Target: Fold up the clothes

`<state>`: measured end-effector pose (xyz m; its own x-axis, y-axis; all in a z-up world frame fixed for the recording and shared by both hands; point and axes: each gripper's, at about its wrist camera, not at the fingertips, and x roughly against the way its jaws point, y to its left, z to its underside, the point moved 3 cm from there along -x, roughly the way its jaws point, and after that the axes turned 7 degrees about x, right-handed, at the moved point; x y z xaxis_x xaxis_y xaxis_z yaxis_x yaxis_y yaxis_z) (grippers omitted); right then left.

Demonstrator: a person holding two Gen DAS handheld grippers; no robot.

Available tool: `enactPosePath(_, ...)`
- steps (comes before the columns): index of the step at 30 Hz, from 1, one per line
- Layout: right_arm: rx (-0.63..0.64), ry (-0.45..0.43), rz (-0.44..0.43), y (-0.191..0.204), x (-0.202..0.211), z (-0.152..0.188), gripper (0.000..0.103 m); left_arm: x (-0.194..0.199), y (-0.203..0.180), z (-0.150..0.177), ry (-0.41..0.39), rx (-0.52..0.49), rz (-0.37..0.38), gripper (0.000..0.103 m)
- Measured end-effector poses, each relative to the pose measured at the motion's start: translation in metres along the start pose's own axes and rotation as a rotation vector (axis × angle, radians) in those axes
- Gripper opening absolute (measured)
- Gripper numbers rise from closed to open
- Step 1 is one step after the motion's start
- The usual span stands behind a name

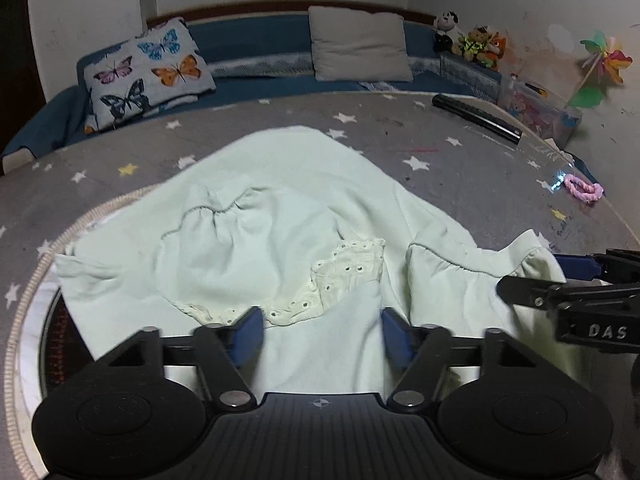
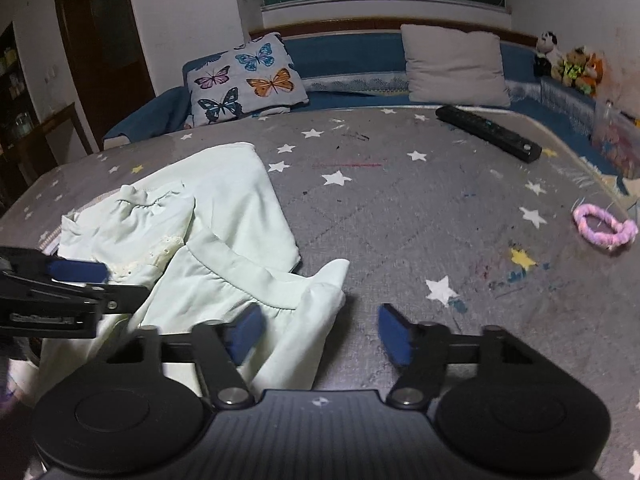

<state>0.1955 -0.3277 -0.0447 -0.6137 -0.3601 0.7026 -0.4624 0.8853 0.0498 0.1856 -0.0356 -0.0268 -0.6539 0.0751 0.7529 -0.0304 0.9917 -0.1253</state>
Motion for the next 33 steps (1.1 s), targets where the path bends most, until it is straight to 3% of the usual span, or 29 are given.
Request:
enactPosePath(2, -0.015, -0.004, -0.016, -0.003, 0.003, 0.001, 0.039, -0.001, 0.001, 0.001, -0.003, -0.005, 0.008, 0.041)
enactPosePath(4, -0.029, -0.009, -0.031, -0.006, 0.005, 0.002, 0.012, 0.002, 0.002, 0.001, -0.008, -0.003, 0.031, 0.026)
enactPosePath(6, -0.043, -0.014, -0.045, -0.008, 0.008, 0.003, 0.006, 0.008, 0.005, 0.002, -0.018, -0.002, 0.048, 0.008)
enactPosePath(7, -0.042, -0.023, -0.040, -0.008, 0.012, 0.004, 0.005, 0.012, 0.006, 0.002, -0.024, 0.002, 0.051, 0.007)
enactPosePath(22, -0.050, -0.127, 0.035, -0.014, 0.082, 0.021, 0.004, 0.112, 0.065, 0.031, -0.184, 0.128, -0.043, 0.004)
enactPosePath(33, -0.076, -0.109, 0.037, -0.015, 0.129, 0.066, 0.004, 0.177, 0.115, 0.095, -0.188, 0.259, -0.084, 0.004)
